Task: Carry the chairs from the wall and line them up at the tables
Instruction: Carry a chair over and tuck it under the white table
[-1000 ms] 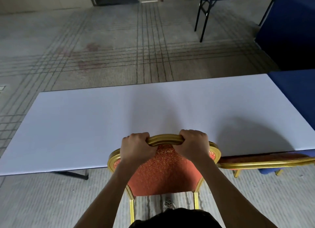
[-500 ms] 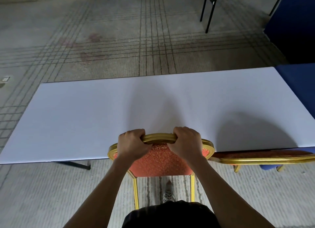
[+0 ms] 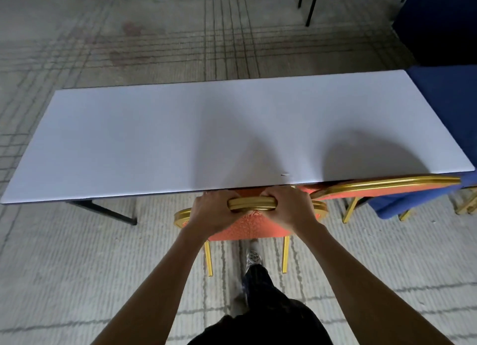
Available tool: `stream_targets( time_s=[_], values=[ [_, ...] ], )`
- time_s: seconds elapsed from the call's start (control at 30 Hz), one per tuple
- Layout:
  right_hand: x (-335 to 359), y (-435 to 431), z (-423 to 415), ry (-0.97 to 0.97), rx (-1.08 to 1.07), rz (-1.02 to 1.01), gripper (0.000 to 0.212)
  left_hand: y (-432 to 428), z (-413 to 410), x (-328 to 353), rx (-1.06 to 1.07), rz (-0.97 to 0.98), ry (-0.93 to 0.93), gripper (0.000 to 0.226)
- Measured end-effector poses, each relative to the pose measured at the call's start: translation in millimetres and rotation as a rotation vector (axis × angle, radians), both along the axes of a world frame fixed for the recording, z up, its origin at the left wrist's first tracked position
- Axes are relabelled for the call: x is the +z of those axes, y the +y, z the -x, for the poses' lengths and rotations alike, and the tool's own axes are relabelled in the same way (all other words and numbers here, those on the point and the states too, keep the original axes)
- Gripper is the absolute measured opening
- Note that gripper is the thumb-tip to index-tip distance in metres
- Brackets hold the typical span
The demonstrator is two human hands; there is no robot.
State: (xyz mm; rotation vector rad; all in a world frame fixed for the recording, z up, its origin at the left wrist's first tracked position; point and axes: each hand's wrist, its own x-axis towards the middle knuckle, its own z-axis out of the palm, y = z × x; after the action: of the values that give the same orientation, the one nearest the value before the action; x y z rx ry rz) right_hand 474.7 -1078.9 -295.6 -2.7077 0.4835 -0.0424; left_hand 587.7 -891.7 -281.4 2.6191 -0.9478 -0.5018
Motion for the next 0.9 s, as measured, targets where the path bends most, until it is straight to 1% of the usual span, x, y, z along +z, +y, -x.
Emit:
stream_targets(
  time_s=[0.13,0.2,0.3,0.47,0.53,0.63,0.7,0.77,0.83,0.87,0.9],
  values=[
    [-7.6,25.0,46.8,0.088,0.031,-0.102,0.027,28.2,43.1,-15.8,-0.025,-0.035,0.076,0.039],
    [-7.4,40.7,70.6,0.140,0.051,-0.123,0.026,42.8,65.6,-18.4,-0.046,-0.055,0.151,0.035],
    [-11.7,62.6,103.7,0.221,0.080,-0.131,0.027,62.0,97.4,-28.4,-0.092,-0.131,0.238,0.039],
    [-43.8,89.5,157.3,0.266,0.113,-0.110,0.032,87.8,151.1,-53.1,-0.118,-0.199,0.293,0.045],
    [-56.9,101.0,174.4,0.280,0.100,-0.107,0.037,98.5,170.6,-60.4,-0.120,-0.204,0.265,0.049],
    [-71.4,115.2,186.9,0.263,0.085,-0.096,0.042,111.0,189.2,-69.7,-0.037,-0.125,0.155,0.040],
    [-74.7,117.7,189.7,0.246,0.066,-0.093,0.038,114.3,196.4,-70.4,0.022,-0.110,0.106,0.036],
    [-75.9,116.1,194.4,0.220,0.067,-0.110,0.036,115.1,202.1,-74.1,0.057,-0.108,0.113,0.034],
    [-79.9,116.2,204.5,0.190,0.059,-0.125,0.043,116.5,212.4,-78.5,0.114,-0.077,0.141,0.033],
    [-81.8,117.4,210.8,0.156,0.048,-0.147,0.046,117.1,218.0,-79.3,0.143,-0.044,0.165,0.037],
    [-83.7,122.4,220.6,0.081,0.043,-0.172,0.046,121.1,225.7,-77.7,0.178,0.014,0.191,0.042]
  ],
)
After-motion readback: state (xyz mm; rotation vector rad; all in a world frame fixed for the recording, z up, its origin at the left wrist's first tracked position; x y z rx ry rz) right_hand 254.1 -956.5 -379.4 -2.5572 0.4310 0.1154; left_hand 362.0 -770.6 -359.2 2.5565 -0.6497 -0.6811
